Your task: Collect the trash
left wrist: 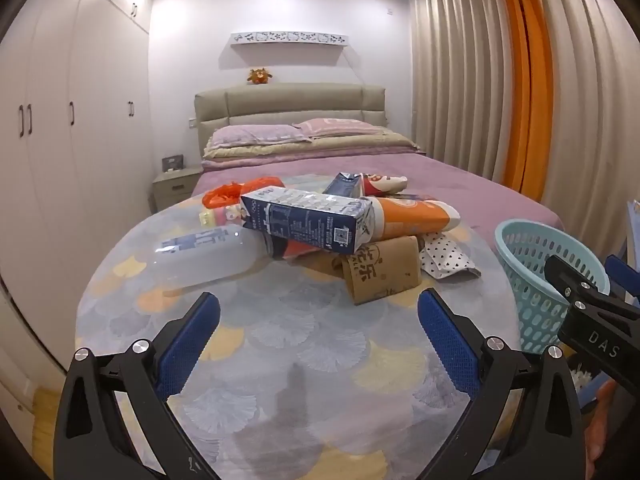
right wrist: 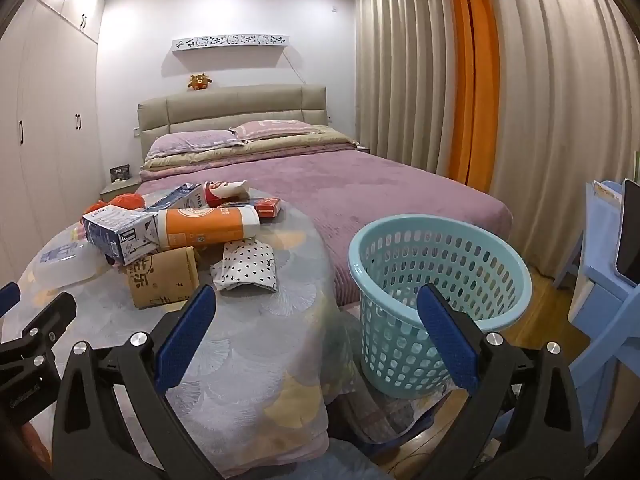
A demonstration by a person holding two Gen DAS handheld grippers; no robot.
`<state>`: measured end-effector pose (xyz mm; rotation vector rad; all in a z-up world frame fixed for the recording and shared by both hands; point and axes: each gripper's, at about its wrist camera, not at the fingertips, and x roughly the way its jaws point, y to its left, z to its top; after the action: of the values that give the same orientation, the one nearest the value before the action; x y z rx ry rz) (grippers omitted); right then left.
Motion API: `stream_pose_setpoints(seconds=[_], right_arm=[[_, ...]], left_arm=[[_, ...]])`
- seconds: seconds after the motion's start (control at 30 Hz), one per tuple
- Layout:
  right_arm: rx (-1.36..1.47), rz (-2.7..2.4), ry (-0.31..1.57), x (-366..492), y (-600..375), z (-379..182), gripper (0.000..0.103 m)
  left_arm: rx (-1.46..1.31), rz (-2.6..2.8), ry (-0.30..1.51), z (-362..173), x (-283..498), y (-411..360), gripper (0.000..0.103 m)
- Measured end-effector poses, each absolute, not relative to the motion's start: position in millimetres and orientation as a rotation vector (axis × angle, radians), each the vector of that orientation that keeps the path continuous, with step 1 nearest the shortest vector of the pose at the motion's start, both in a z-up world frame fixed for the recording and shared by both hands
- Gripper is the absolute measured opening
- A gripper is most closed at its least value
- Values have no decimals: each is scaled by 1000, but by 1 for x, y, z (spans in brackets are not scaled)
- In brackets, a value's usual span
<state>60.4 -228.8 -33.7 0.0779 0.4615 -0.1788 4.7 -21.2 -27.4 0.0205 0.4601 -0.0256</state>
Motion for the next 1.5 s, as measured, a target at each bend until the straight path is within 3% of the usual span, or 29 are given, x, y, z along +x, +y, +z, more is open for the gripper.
stream_pose_setpoints(seconds=[1.5], right_arm=[[61,-202,448,62,-222,-27,95]], left_arm=[[-48,-64,420,-12,-4,-7,95]])
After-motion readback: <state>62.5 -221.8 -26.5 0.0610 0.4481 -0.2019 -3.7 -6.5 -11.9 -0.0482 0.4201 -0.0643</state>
